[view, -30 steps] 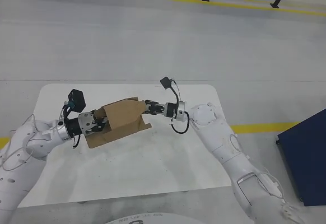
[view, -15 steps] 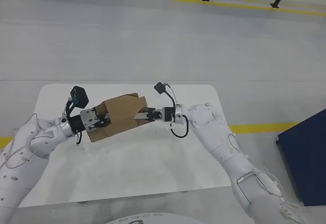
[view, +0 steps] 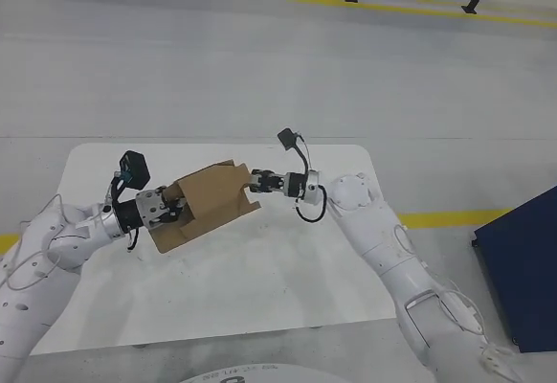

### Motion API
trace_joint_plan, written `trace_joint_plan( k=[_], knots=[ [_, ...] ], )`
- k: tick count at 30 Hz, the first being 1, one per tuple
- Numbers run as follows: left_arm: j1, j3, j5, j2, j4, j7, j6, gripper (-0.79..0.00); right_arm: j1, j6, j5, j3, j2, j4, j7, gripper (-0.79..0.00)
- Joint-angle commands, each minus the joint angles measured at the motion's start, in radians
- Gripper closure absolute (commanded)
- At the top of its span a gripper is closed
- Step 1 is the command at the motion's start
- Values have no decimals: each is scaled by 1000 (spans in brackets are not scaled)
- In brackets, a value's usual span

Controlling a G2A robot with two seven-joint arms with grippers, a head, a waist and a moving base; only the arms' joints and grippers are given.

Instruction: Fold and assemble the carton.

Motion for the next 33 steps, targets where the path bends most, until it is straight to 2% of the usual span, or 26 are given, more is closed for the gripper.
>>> trace_joint_plan(
  k=[1, 9, 16, 18, 20, 21, 27, 33],
  knots=[
    [-1, 3, 2, 0, -3, -2, 2, 0, 3, 10, -18, -10, -2, -5, -6, -748],
    [0, 15, 51, 0, -28, -19, 69, 0, 8, 20, -80, -46, -8, -32, -7, -785],
    [13, 13, 76, 2, -46, -5, 103, 0, 1, 3, -96, -58, -7, -50, 29, -736],
    [16, 11, 77, 2, -49, 0, 106, 0, -2, -10, -82, -56, -5, -54, 51, -680],
    [18, 10, 84, 3, -53, 1, 113, 0, -4, -23, -58, -52, -3, -54, 80, -440],
    [20, 10, 87, 3, -55, 2, 114, 0, -4, -28, -47, -49, -2, -53, 93, -382],
    [27, 7, 100, 5, -65, 7, 131, 0, -10, -51, -11, -38, 4, -54, 135, -320],
    [26, 9, 102, 5, -59, 17, 140, 0, -14, -60, 6, -40, 7, -56, 166, -212]
  ],
)
